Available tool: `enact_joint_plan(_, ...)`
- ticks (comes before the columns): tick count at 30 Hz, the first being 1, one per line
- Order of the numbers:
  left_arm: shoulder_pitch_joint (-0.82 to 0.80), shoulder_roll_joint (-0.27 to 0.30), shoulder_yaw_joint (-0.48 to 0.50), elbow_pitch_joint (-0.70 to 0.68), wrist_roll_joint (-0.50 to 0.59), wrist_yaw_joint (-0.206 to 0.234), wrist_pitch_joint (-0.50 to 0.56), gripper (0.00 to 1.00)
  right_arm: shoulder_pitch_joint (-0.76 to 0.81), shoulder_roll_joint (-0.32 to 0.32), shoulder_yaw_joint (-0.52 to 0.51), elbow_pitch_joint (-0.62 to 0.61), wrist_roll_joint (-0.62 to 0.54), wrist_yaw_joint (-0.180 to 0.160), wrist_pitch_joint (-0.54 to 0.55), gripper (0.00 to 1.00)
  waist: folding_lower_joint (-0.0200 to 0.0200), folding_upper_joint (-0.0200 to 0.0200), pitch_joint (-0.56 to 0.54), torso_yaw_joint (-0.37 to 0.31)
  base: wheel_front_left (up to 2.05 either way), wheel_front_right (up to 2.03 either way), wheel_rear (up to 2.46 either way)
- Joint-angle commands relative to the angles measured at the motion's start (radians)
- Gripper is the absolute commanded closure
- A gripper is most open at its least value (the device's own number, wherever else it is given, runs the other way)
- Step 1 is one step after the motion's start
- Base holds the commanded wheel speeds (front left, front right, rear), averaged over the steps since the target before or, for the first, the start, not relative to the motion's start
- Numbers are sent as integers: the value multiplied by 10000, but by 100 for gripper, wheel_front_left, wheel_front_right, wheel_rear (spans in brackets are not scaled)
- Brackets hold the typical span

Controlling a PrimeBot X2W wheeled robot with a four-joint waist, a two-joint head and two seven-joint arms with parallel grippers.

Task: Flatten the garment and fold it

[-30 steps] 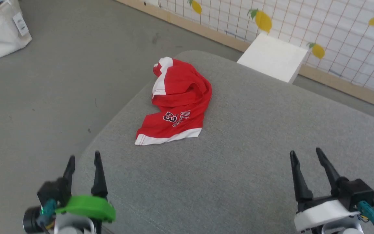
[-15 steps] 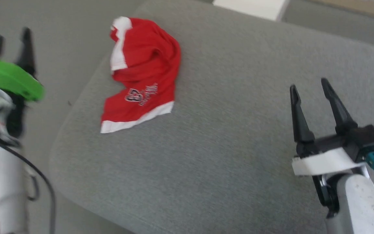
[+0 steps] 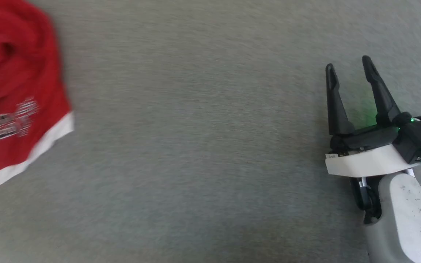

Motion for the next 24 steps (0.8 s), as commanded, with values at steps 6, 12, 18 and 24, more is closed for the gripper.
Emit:
enact_joint_plan(6, 1216, -111, 195, -601, -87, 788, 1174, 0, -78, -6, -10, -123, 140, -13, -58, 0, -2, 0, 1435, -1723, 0, 0, 0)
enact_joint_plan(12, 1702, -83, 419, -1050, 157, 689, 316, 100, 30, -6, -100, -85, 148, -13, -59, 0, -2, 0, 818, -1668, 0, 0, 0)
enact_joint_plan(18, 1342, 33, 414, -996, 1052, -138, -3489, 100, 398, -6, -339, 79, 140, -13, -60, 0, -2, 0, -497, -1476, 0, 0, 0)
enact_joint_plan(24, 688, 70, -202, -243, 1933, -1180, -7699, 100, 1260, -6, -769, 254, 183, -13, -60, 0, -2, 0, -2404, -1309, 0, 0, 0)
